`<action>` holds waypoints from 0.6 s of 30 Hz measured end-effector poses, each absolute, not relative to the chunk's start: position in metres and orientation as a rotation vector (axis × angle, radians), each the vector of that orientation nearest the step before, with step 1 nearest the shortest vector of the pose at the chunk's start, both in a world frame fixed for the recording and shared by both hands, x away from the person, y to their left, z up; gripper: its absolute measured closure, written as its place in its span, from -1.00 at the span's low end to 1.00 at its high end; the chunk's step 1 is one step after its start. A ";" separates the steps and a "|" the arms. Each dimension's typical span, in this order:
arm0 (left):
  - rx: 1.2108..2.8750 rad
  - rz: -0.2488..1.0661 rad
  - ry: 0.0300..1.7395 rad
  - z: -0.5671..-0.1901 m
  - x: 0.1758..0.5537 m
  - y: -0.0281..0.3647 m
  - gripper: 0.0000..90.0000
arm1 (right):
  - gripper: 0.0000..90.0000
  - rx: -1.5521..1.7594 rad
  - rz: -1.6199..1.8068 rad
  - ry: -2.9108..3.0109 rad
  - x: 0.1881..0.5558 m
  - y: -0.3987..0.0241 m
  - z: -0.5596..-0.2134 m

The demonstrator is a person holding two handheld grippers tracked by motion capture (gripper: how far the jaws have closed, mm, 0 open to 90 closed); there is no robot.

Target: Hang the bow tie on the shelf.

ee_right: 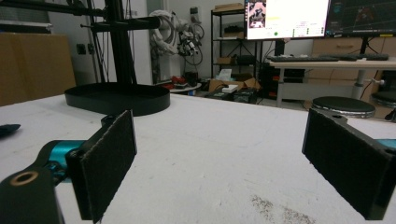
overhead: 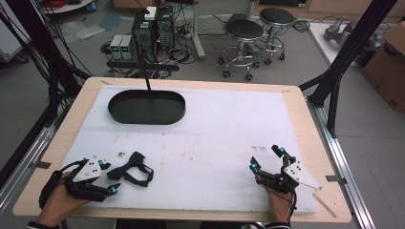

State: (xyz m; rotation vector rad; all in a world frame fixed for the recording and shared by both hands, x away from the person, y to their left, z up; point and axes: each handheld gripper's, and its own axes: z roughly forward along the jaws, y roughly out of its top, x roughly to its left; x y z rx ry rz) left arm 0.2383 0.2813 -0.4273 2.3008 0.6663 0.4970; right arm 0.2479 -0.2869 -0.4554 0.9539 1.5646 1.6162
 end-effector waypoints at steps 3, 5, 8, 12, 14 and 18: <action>2.306 0.498 0.673 -0.428 0.239 0.280 -0.39 | -0.80 0.962 1.630 1.550 0.248 -0.288 -0.456; 2.308 0.498 0.689 -0.429 0.240 0.280 -0.32 | -0.80 0.963 1.637 1.545 0.248 -0.289 -0.456; 2.301 0.508 0.698 -0.429 0.241 0.280 -0.22 | -0.80 0.964 1.643 1.540 0.248 -0.290 -0.456; 2.319 0.542 0.688 -0.431 0.241 0.280 -0.18 | -0.80 0.963 1.641 1.541 0.248 -0.290 -0.456; 2.317 0.536 0.704 -0.432 0.242 0.281 -0.17 | -0.80 0.963 1.642 1.541 0.248 -0.290 -0.456; 2.325 0.525 0.693 -0.434 0.242 0.281 -0.01 | -0.80 0.960 1.640 1.539 0.248 -0.290 -0.456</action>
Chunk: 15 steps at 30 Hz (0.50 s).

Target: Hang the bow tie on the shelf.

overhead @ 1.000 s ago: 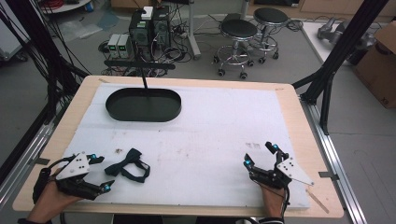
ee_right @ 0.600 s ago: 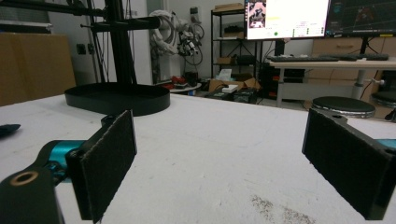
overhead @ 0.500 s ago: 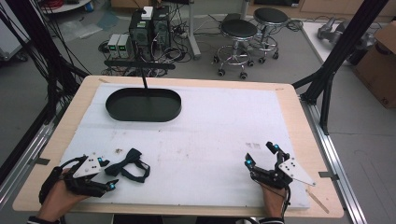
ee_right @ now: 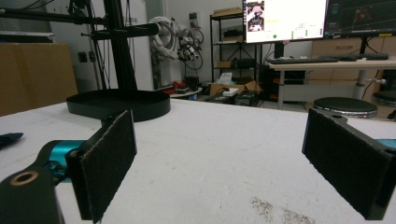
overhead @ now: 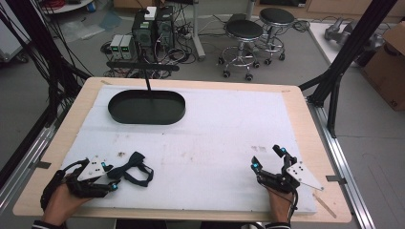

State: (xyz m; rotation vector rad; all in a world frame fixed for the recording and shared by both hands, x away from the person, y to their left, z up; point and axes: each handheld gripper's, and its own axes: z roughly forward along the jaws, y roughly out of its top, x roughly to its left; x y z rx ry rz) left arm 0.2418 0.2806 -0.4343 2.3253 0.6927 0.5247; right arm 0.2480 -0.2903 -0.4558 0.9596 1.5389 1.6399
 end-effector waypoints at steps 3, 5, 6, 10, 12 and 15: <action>2.324 0.540 0.690 -0.434 0.242 0.280 0.11 | -0.80 0.960 1.642 1.538 0.248 -0.290 -0.456; 2.319 0.542 0.694 -0.433 0.243 0.280 0.20 | -0.80 0.964 1.643 1.537 0.248 -0.290 -0.456; 2.314 0.542 0.694 -0.433 0.243 0.281 0.26 | -0.80 0.965 1.645 1.536 0.248 -0.290 -0.456; 2.311 0.549 0.685 -0.432 0.244 0.281 0.44 | -0.80 0.964 1.647 1.535 0.248 -0.290 -0.456; 2.300 0.554 0.696 -0.432 0.244 0.282 0.54 | -0.80 0.965 1.647 1.534 0.248 -0.290 -0.456; 2.284 0.550 0.706 -0.431 0.245 0.283 0.62 | -0.80 0.964 1.647 1.535 0.248 -0.290 -0.456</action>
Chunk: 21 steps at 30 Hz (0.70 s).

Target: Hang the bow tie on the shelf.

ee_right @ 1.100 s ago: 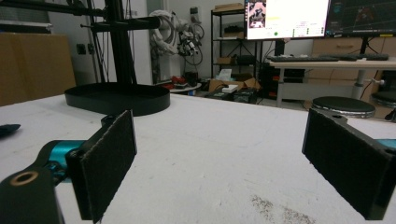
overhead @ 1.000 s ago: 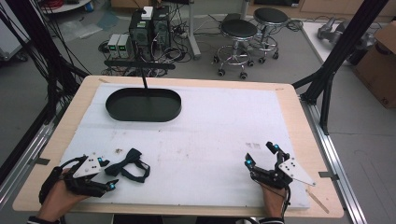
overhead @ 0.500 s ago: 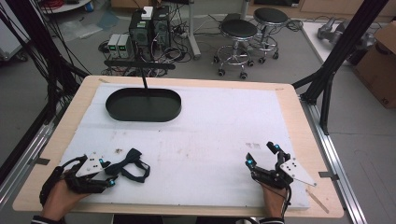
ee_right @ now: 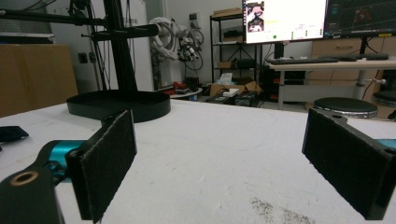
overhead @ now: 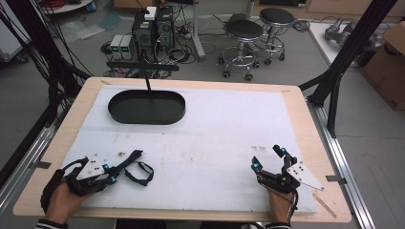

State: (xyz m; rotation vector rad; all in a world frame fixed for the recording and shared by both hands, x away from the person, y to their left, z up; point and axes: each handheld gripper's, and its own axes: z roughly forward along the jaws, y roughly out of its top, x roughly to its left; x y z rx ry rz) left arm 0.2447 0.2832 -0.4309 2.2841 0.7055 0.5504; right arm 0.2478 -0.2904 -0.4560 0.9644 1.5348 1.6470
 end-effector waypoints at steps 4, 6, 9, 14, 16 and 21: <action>2.262 0.560 0.720 -0.430 0.245 0.284 0.72 | -0.80 0.964 1.646 1.535 0.248 -0.290 -0.456; 2.249 0.561 0.725 -0.429 0.245 0.285 0.76 | -0.80 0.964 1.647 1.535 0.248 -0.290 -0.456; 2.232 0.559 0.728 -0.428 0.245 0.286 0.78 | -0.80 0.964 1.646 1.535 0.248 -0.290 -0.456; 2.213 0.549 0.731 -0.426 0.245 0.288 0.80 | -0.80 0.965 1.648 1.534 0.248 -0.290 -0.456; 2.210 0.554 0.728 -0.426 0.245 0.288 0.80 | -0.80 0.963 1.646 1.535 0.248 -0.290 -0.456; 2.155 0.569 0.722 -0.419 0.246 0.288 0.81 | -0.80 0.964 1.646 1.535 0.248 -0.290 -0.456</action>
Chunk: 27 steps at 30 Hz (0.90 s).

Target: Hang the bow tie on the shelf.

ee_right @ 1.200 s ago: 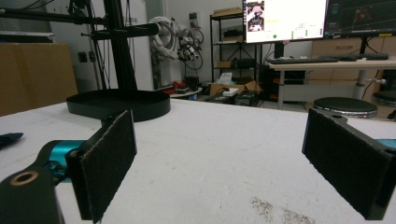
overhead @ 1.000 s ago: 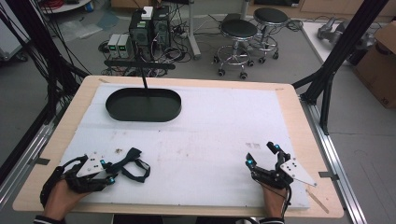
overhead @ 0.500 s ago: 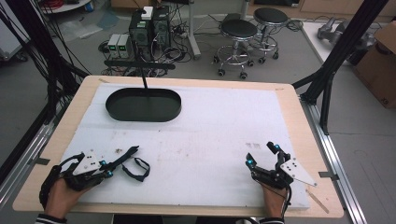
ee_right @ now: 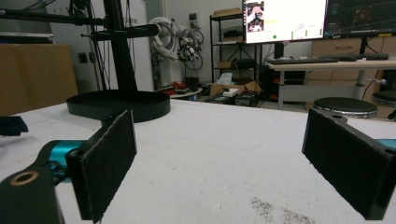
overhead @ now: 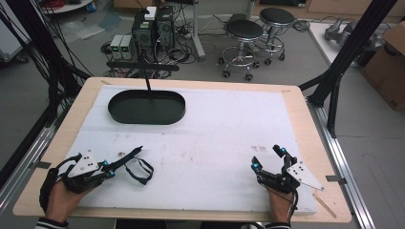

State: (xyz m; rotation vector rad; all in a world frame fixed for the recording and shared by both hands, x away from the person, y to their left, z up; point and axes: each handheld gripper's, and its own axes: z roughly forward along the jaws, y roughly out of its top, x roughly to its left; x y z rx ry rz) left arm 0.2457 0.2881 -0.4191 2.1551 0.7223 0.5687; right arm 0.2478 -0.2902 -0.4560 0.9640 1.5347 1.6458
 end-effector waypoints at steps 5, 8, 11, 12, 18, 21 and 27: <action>2.079 0.575 0.724 -0.409 0.248 0.289 0.81 | -0.80 0.965 1.646 1.535 0.248 -0.290 -0.456; 2.045 0.576 0.722 -0.404 0.250 0.287 0.81 | -0.80 0.964 1.646 1.535 0.248 -0.290 -0.456; 2.009 0.573 0.722 -0.397 0.253 0.285 0.81 | -0.80 0.965 1.644 1.536 0.248 -0.290 -0.456; 2.001 0.574 0.720 -0.395 0.254 0.285 0.81 | -0.80 0.964 1.645 1.536 0.248 -0.290 -0.456; 1.927 0.588 0.708 -0.380 0.258 0.281 0.82 | -0.80 0.965 1.648 1.535 0.248 -0.290 -0.456; 1.889 0.582 0.715 -0.375 0.261 0.281 0.83 | -0.80 0.963 1.642 1.538 0.248 -0.290 -0.456; 1.842 0.569 0.711 -0.362 0.270 0.278 0.85 | -0.80 0.960 1.644 1.537 0.248 -0.290 -0.456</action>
